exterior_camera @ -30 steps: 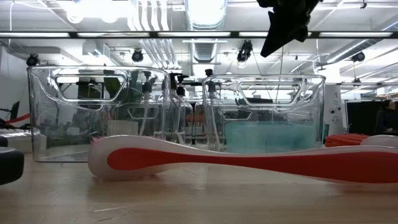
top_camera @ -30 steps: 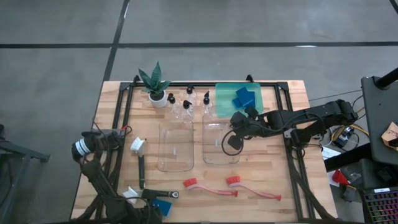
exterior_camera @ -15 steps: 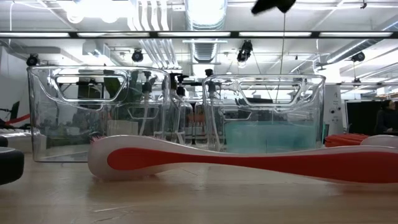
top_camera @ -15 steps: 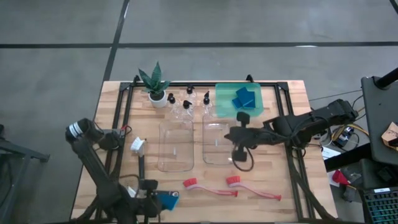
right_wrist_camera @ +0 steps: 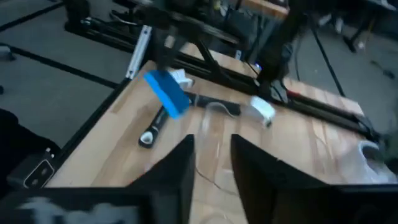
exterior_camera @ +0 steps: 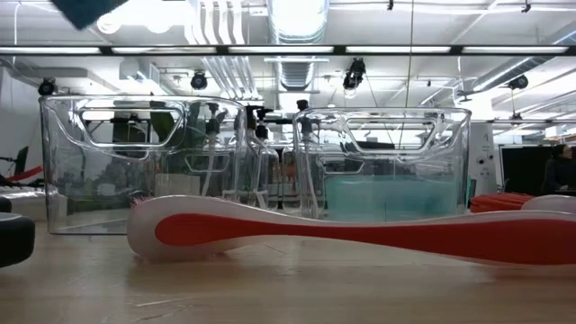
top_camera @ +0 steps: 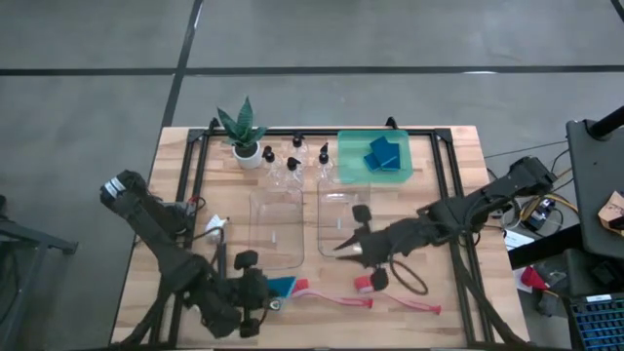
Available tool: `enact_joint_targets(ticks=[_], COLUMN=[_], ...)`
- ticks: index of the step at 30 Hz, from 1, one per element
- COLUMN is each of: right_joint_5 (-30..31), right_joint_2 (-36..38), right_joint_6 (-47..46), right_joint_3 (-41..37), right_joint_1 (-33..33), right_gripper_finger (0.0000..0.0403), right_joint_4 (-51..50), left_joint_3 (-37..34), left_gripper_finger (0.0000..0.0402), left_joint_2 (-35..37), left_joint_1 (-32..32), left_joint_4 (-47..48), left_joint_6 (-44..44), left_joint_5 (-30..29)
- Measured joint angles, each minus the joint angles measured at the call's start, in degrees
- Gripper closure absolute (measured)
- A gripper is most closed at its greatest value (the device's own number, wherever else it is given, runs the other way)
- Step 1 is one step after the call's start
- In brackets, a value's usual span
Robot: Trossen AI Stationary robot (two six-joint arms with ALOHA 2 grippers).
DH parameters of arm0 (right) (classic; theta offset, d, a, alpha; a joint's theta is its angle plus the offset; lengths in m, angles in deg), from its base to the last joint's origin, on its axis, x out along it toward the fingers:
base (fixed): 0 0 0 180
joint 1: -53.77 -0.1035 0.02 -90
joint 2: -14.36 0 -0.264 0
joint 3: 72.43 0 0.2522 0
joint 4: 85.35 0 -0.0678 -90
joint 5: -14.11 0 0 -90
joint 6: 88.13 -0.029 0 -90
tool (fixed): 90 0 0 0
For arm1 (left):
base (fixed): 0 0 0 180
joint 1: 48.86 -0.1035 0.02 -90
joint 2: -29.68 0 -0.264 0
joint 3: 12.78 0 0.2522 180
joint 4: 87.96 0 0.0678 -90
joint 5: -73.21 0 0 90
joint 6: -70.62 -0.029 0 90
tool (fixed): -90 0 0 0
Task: Pick & Place Kitchen Sink Supplies
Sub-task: Put the blue sponge into the green bin
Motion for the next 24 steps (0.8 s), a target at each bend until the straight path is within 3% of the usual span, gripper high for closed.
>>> enact_joint_targets(ticks=[5,9,24], right_joint_5=[0.07,0.28,1.81], right_joint_2=[-4.61,-7.48,-15.71], right_joint_6=[4.03,7.33,14.81], right_joint_3=[0.15,1.11,6.38], right_joint_1=[-0.25,-0.23,-0.21], right_gripper_finger=[0.0235,0.0206,0.0191], right_joint_4=[3.27,4.48,7.17], left_joint_3=[0.0,0.0,0.24], left_gripper_finger=[0.0402,0.0401,0.0401], left_joint_2=[0.68,0.92,1.1], left_joint_1=[-3.26,-5.27,-9.28], left_joint_4=[0.02,-0.03,-6.1], left_joint_6=[-2.58,-4.56,-11.75], left_joint_5=[1.67,3.02,7.13])
